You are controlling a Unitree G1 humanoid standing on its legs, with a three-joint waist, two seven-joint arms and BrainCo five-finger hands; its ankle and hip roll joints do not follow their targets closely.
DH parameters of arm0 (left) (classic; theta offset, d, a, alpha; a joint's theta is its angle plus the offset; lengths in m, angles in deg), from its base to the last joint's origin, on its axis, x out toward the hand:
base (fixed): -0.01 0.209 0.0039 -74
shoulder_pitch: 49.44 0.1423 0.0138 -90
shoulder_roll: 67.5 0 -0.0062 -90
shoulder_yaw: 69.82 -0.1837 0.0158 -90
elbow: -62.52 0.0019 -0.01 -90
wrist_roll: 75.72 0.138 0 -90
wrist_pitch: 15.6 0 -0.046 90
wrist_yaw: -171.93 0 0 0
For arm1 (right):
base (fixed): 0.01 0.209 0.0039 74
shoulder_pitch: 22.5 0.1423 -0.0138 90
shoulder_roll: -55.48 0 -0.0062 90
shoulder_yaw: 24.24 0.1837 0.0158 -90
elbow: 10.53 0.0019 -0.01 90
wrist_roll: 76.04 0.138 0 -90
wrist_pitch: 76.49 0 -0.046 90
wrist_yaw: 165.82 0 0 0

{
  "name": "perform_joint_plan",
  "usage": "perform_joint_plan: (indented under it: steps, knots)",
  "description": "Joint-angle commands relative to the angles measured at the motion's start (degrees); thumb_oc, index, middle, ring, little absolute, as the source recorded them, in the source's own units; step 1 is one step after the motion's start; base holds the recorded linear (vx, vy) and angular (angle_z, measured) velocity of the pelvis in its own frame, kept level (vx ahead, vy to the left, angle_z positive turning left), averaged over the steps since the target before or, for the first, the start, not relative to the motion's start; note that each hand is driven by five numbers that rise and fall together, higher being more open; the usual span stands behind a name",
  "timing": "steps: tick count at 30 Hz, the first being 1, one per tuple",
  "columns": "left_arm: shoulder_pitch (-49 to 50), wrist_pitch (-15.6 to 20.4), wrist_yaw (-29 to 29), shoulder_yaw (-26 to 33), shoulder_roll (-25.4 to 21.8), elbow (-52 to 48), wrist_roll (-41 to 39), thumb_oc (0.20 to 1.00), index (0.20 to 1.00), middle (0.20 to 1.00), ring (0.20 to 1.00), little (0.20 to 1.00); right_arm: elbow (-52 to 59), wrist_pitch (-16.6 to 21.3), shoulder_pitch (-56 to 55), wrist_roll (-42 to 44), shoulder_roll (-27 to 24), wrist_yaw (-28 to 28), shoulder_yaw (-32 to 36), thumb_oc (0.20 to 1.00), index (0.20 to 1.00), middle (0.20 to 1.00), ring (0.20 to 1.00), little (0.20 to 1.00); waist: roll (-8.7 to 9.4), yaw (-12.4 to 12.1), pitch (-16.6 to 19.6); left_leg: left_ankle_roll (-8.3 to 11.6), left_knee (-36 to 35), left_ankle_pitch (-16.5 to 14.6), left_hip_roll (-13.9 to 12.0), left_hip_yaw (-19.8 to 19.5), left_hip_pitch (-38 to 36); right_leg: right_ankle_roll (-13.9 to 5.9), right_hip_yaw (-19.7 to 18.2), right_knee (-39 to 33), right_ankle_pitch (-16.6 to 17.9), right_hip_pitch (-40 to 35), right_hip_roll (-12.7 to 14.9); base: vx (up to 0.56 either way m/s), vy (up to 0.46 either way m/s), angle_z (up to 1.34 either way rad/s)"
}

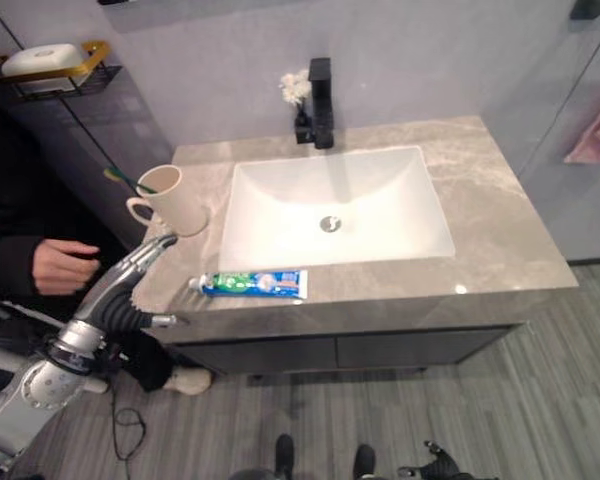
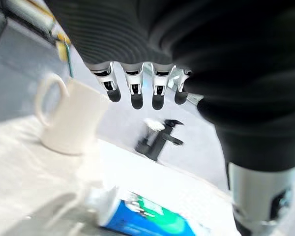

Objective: Put brush and paste in cup on sink, flatten towel.

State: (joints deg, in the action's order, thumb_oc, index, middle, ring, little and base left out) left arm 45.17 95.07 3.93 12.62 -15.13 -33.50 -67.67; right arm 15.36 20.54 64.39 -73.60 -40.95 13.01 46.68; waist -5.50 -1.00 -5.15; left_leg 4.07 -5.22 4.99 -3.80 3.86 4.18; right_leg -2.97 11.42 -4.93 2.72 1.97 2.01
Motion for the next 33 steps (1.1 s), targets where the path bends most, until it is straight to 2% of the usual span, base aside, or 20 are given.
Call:
perform_joint_plan:
  steps: [1,5,10,18,19,20,22,24,33]
  knots:
    - [-2.9,0.3,-2.7,1.7,-1.7,-1.7,-6.5,1.000,1.000,1.000,1.000,1.000,-0.2,-0.4,1.0,-0.1,1.2,0.3,-0.2,1.000,1.000,1.000,1.000,1.000,3.26,0.8,2.1,2.78,0.2,0.1,-0.8,0.9,1.6,-7.30,-4.7,-0.1,2.3,-0.7,6.9,0.02,0.038,-0.29]
    - [-2.6,-0.3,-5.0,1.5,-2.4,-1.2,-8.4,1.000,1.000,1.000,1.000,1.000,-0.2,-0.7,1.1,-0.2,1.3,0.7,0.1,1.000,1.000,1.000,1.000,1.000,2.64,1.5,2.1,2.72,0.2,-0.2,-0.9,1.8,1.2,-7.39,-6.0,-0.1,2.5,-0.1,7.1,0.02,0.034,-0.24]
    - [-1.7,-1.1,-6.6,0.1,-1.2,0.9,-9.5,1.000,1.000,1.000,1.000,1.000,0.3,-1.0,0.7,-0.2,0.9,1.1,0.5,1.000,1.000,1.000,1.000,1.000,1.69,2.3,1.6,2.61,0.2,-0.3,-0.7,2.8,1.1,-7.46,-7.3,-0.1,2.7,0.6,7.3,0.02,0.029,-0.14]
    - [-1.9,-1.8,-8.1,-3.4,-0.6,2.9,-8.4,1.000,1.000,1.000,1.000,1.000,1.4,-1.0,0.9,0.2,0.0,0.8,1.3,1.000,1.000,1.000,1.000,1.000,0.34,3.1,1.1,2.57,0.2,-0.4,-0.8,3.3,1.4,-7.49,-8.1,0.0,2.7,1.5,7.4,0.01,0.006,-0.07]
    - [-1.9,-2.0,-8.3,-3.8,-0.9,3.4,-8.0,0.802,0.802,0.802,0.802,0.802,1.3,-1.0,0.9,0.2,-0.1,0.8,1.4,1.000,1.000,1.000,1.000,1.000,0.20,3.2,0.9,2.56,0.2,-0.3,-0.8,3.3,1.5,-7.44,-8.2,0.0,2.7,1.6,7.4,0.00,0.000,0.00]
    - [-2.1,-1.9,-8.3,-4.1,-1.1,3.6,-7.8,0.642,0.642,0.642,0.642,0.642,1.4,-1.0,1.0,0.2,-0.2,0.7,1.5,1.000,1.000,1.000,1.000,1.000,0.09,3.2,0.9,2.57,0.2,-0.3,-0.8,3.3,1.5,-7.42,-8.3,0.1,2.6,1.7,7.4,0.00,0.000,0.00]
    - [-2.1,-1.9,-8.4,-4.8,-1.5,4.2,-7.1,0.507,0.507,0.507,0.507,0.507,1.3,-0.9,1.1,0.4,-0.3,0.6,1.7,1.000,1.000,1.000,1.000,1.000,-0.23,3.3,0.8,2.57,0.2,-0.3,-0.8,3.3,1.7,-7.40,-8.2,0.1,2.6,1.7,7.4,0.00,0.000,0.00]
    - [-2.0,-2.1,-8.7,-5.4,-1.7,4.9,-6.9,0.200,0.200,0.200,0.200,0.200,1.4,-0.9,1.4,0.5,-0.5,0.4,1.8,1.000,1.000,1.000,1.000,1.000,-0.55,3.3,0.6,2.57,0.2,-0.2,-0.8,3.3,1.8,-7.39,-8.4,0.0,2.6,1.9,7.4,0.00,0.000,0.00]
    - [-2.9,-3.3,-9.4,-9.9,0.8,11.4,-5.6,0.200,0.200,0.200,0.200,0.200,3.0,-0.8,3.1,1.0,-1.9,-0.4,1.9,1.000,1.000,1.000,1.000,1.000,-1.86,3.6,-0.4,2.60,0.2,0.2,-0.8,3.9,3.7,-7.70,-9.2,-0.1,3.4,4.6,7.8,-0.01,0.006,-0.04]
